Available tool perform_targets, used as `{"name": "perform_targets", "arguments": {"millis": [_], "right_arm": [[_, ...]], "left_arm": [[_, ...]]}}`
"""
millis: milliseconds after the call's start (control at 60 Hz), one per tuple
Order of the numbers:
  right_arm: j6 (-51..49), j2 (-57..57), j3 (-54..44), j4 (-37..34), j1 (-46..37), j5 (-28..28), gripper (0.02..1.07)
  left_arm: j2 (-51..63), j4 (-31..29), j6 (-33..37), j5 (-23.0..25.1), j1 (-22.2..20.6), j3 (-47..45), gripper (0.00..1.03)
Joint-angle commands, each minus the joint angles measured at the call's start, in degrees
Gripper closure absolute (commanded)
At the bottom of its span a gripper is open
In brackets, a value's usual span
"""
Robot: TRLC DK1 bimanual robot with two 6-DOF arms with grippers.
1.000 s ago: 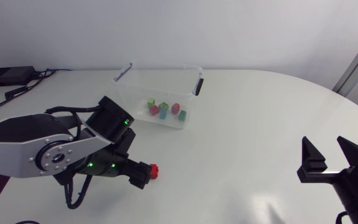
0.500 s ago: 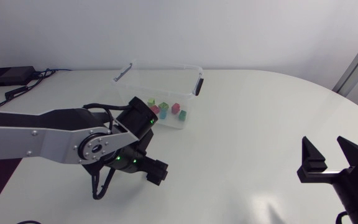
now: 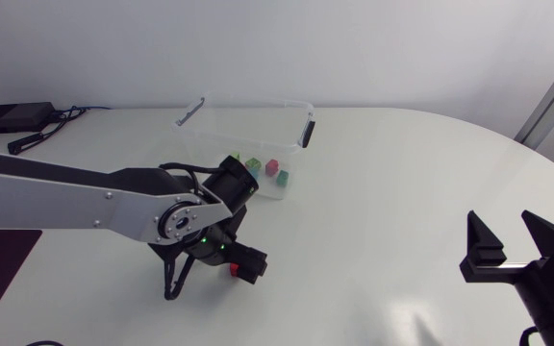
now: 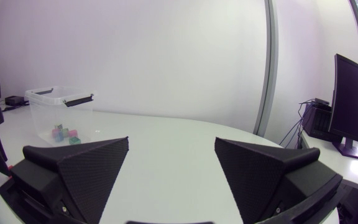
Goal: Place the duplo bricks in the container
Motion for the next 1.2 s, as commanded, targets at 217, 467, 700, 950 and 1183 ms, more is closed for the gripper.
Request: {"name": "perform_targets", "arguments": {"millis": [217,467,700,950,1183], "right_arm": [[-0.52,-0.36,-1.17,0.34,-0.46,-0.24,0.07],[-0.52,-0.36,-1.17,0.34,-0.46,-0.24,0.07],[-0.52,-0.36,-1.17,0.34,-0.46,-0.24,0.07],[-0.52,-0.36,-1.17,0.34,-0.46,-0.24,0.07],[-0.52,-0.36,-1.17,0.34,-0.46,-0.24,0.07]], "left_arm": [[4.34,-0.04,-2.18,-0.42,1.59,1.70,0.15],[4.78,0.05,-2.27,-0.33,1.77,1.96,0.21],[5.49,-0.04,-2.27,-0.16,1.33,3.01,0.27],[6.28,0.05,-2.27,-0.16,1.24,3.45,0.61],[7.42,-0.22,-2.18,-0.16,1.42,3.37,0.80]]}}
